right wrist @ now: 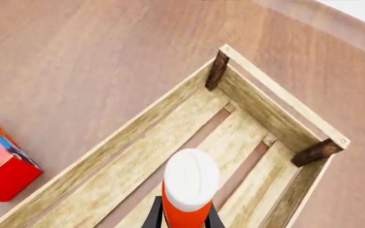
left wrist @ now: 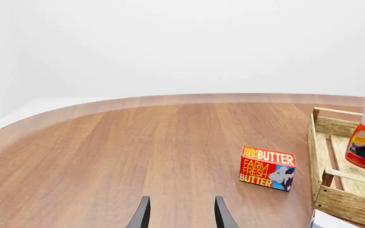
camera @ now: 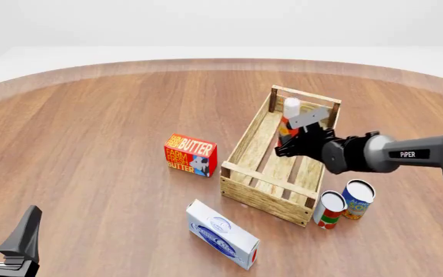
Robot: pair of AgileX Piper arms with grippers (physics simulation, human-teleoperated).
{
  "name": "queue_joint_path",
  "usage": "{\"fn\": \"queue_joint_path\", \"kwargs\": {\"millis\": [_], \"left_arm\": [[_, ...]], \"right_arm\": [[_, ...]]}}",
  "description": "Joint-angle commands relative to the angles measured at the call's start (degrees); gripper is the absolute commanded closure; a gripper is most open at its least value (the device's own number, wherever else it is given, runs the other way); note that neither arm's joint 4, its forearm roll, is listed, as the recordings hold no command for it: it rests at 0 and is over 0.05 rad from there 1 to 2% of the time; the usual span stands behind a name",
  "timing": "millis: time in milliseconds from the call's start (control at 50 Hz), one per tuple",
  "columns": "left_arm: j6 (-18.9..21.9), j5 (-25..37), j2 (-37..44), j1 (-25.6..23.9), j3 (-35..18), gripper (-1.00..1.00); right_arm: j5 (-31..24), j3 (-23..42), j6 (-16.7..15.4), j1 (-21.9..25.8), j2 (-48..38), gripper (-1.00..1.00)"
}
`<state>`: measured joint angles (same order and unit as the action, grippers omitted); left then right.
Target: Pick up the ketchup, and put it in the wooden tray.
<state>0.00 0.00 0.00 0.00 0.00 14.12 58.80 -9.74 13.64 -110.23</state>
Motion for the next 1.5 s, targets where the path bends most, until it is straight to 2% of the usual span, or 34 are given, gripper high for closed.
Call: {"fn": "queue_joint_path", "kwargs": {"millis": [20, 520, 980, 1000, 1500], "left_arm": [[0.00, 0.00, 0.00, 0.00, 0.00, -1.00], [0.00, 0.00, 0.00, 0.00, 0.00, -1.00], [0.00, 0.00, 0.00, 0.00, 0.00, -1.00], [0.00, 0.00, 0.00, 0.00, 0.00, -1.00], [0.00, 0.00, 0.00, 0.00, 0.00, -1.00]], "right_arm": [[2.39, 0.64, 1.68, 0.41, -1.91, 1.00], [3.88, 1.28, 2.38, 0.90, -4.88, 1.00], [4.07, 0.52, 1.50, 0.17, -5.45, 1.00], [3.95, 0.52, 1.55, 0.16, -5.34, -1.00], [3.54, -0.85, 0.09, -0.89, -0.40, -1.00]]}}
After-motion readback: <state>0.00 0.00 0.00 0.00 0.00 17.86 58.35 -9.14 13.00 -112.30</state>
